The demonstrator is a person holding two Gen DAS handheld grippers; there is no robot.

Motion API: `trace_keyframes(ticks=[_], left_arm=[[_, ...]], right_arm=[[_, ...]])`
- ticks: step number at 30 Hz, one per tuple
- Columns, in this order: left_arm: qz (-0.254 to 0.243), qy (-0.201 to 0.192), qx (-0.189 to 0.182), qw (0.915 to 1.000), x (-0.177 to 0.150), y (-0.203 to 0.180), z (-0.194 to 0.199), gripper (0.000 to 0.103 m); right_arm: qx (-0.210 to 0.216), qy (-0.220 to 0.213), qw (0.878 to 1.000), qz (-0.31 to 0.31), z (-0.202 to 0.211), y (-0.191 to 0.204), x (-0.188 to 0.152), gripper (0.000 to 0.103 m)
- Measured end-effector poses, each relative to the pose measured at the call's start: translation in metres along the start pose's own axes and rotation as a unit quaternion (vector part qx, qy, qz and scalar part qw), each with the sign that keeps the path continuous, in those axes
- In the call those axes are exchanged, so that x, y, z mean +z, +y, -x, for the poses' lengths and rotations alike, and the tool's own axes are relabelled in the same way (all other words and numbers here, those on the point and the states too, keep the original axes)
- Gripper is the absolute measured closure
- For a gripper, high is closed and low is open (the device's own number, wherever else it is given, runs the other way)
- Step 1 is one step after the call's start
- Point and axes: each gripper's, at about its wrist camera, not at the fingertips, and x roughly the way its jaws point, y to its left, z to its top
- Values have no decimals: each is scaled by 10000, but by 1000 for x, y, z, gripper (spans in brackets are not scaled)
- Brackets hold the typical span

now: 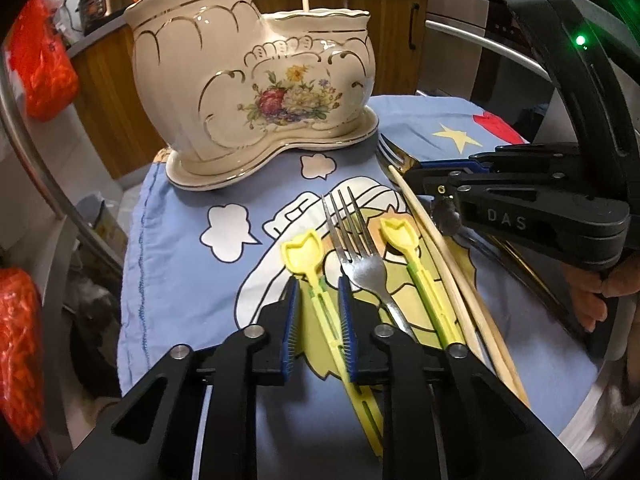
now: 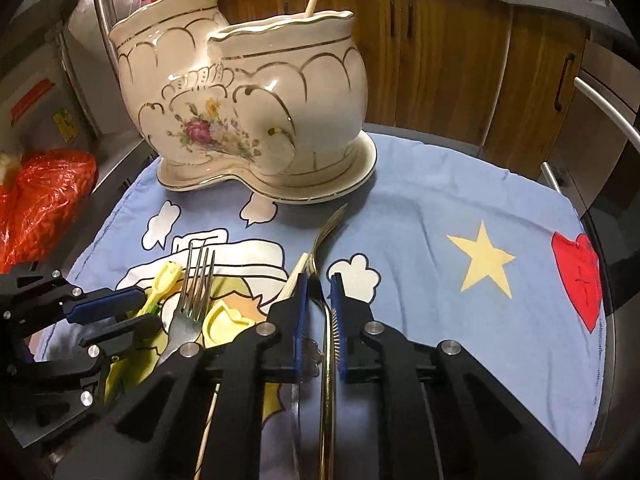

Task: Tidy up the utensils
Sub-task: 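Grasp the yellow plastic spoon with the left gripper while the right gripper grasps a gold fork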

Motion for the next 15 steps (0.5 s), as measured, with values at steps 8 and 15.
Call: trace_keyframes(ticks=[8, 15], left_arm=[[49, -69, -27, 10000, 3, 6, 0, 93], [146, -459, -115, 9988, 5, 10, 18, 93]], right_arm=[[179, -373, 9985, -352, 21, -15, -5, 94], [244, -817, 9950, -521, 47, -22, -9, 99]])
